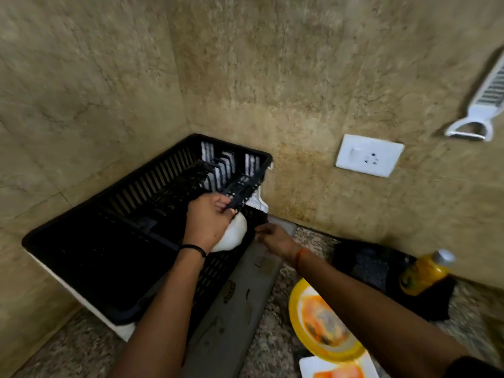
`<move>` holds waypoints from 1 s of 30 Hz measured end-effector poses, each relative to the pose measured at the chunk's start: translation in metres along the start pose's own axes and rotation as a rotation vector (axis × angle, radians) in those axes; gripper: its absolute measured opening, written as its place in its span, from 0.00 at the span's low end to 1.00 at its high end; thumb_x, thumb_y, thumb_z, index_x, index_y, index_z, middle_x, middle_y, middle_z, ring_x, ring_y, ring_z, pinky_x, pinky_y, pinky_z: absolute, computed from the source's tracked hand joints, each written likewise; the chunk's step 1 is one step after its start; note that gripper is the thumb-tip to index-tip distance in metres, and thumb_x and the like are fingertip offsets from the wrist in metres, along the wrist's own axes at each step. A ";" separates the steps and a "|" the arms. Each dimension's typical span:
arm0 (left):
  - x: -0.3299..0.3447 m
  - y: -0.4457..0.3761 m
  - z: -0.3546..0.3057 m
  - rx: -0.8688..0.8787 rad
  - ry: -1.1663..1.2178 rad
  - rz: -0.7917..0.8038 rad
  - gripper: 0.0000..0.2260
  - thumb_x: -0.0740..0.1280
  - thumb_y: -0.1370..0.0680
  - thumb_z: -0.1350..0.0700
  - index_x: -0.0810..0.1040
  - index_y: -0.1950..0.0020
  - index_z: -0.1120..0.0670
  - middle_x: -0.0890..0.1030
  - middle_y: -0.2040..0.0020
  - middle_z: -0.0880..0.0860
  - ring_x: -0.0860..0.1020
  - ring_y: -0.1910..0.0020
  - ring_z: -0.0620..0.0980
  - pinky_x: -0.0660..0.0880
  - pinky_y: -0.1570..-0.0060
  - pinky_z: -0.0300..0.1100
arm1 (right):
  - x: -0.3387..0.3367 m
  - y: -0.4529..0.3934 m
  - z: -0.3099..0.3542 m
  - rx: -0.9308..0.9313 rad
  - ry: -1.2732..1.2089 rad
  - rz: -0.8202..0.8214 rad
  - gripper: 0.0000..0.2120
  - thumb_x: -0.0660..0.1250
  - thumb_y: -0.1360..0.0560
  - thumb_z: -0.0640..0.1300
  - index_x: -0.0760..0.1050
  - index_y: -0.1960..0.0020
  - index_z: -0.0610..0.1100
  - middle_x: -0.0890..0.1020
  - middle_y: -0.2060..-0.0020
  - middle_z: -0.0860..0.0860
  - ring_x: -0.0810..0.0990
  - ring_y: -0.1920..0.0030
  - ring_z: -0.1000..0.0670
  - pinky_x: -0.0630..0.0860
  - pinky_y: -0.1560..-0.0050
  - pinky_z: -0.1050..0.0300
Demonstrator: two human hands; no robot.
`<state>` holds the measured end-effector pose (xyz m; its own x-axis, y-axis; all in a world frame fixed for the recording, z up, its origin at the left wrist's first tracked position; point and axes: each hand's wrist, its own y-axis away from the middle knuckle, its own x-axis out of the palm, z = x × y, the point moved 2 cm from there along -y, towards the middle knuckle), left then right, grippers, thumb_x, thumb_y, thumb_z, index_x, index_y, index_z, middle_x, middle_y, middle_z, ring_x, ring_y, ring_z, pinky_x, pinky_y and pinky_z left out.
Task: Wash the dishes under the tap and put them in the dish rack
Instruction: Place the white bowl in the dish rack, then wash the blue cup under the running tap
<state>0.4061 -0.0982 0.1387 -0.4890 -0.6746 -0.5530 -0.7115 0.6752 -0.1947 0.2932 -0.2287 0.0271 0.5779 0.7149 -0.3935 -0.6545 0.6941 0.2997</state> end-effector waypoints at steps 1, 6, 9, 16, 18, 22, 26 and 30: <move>0.002 0.003 -0.005 0.071 -0.085 -0.027 0.07 0.71 0.30 0.64 0.82 0.52 0.61 0.83 0.55 0.57 0.80 0.56 0.54 0.76 0.51 0.42 | -0.009 0.018 -0.005 -0.013 0.003 0.021 0.12 0.63 0.22 0.34 0.76 0.40 0.35 0.77 0.51 0.45 0.77 0.55 0.54 0.71 0.60 0.68; 0.026 0.047 -0.029 0.288 -0.355 -0.264 0.14 0.68 0.28 0.61 0.77 0.43 0.60 0.76 0.44 0.60 0.73 0.42 0.62 0.71 0.43 0.55 | -0.054 0.101 -0.030 -0.020 -0.004 0.129 0.12 0.57 0.23 0.30 0.76 0.45 0.38 0.80 0.58 0.43 0.79 0.68 0.55 0.72 0.70 0.65; 0.067 0.110 -0.037 0.413 -0.269 -0.210 0.14 0.67 0.26 0.59 0.76 0.41 0.59 0.75 0.42 0.59 0.72 0.41 0.59 0.70 0.42 0.53 | -0.085 0.146 -0.053 -0.041 0.052 0.088 0.12 0.58 0.20 0.34 0.75 0.40 0.39 0.82 0.54 0.45 0.81 0.62 0.52 0.73 0.66 0.62; 0.166 0.243 -0.039 0.327 -0.068 0.494 0.05 0.66 0.23 0.54 0.82 0.52 0.52 0.84 0.55 0.49 0.81 0.61 0.48 0.77 0.59 0.46 | -0.141 0.246 -0.117 -0.063 0.122 -0.140 0.11 0.61 0.22 0.33 0.77 0.42 0.35 0.84 0.49 0.41 0.83 0.54 0.47 0.78 0.56 0.64; 0.182 0.268 -0.036 0.326 -0.080 0.608 0.05 0.66 0.23 0.52 0.81 0.54 0.50 0.84 0.57 0.47 0.80 0.61 0.45 0.76 0.59 0.46 | -0.147 0.273 -0.143 -0.028 0.173 -0.189 0.11 0.63 0.23 0.35 0.78 0.42 0.38 0.84 0.48 0.44 0.81 0.49 0.50 0.78 0.47 0.56; 0.205 0.300 -0.036 0.289 -0.144 0.739 0.05 0.67 0.24 0.52 0.82 0.54 0.51 0.84 0.56 0.49 0.81 0.58 0.48 0.76 0.57 0.46 | -0.147 0.325 -0.197 0.099 0.211 -0.205 0.13 0.65 0.23 0.39 0.77 0.39 0.41 0.82 0.44 0.46 0.81 0.46 0.49 0.76 0.42 0.55; 0.221 0.322 -0.036 0.268 -0.165 0.805 0.08 0.66 0.23 0.51 0.81 0.53 0.53 0.84 0.56 0.50 0.81 0.57 0.49 0.76 0.55 0.47 | -0.137 0.364 -0.240 0.187 0.268 -0.207 0.19 0.66 0.22 0.46 0.73 0.34 0.40 0.77 0.38 0.45 0.76 0.38 0.47 0.71 0.37 0.55; 0.226 0.332 -0.036 0.232 -0.141 0.792 0.09 0.67 0.23 0.50 0.82 0.52 0.55 0.84 0.55 0.51 0.81 0.54 0.47 0.77 0.53 0.46 | -0.131 0.387 -0.260 0.213 0.220 -0.166 0.18 0.65 0.22 0.48 0.73 0.34 0.44 0.79 0.39 0.48 0.77 0.39 0.49 0.73 0.40 0.55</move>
<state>0.0410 -0.0372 -0.0215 -0.7217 0.0580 -0.6897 -0.0550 0.9885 0.1407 -0.1626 -0.0753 -0.0318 0.5338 0.5714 -0.6234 -0.4307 0.8181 0.3811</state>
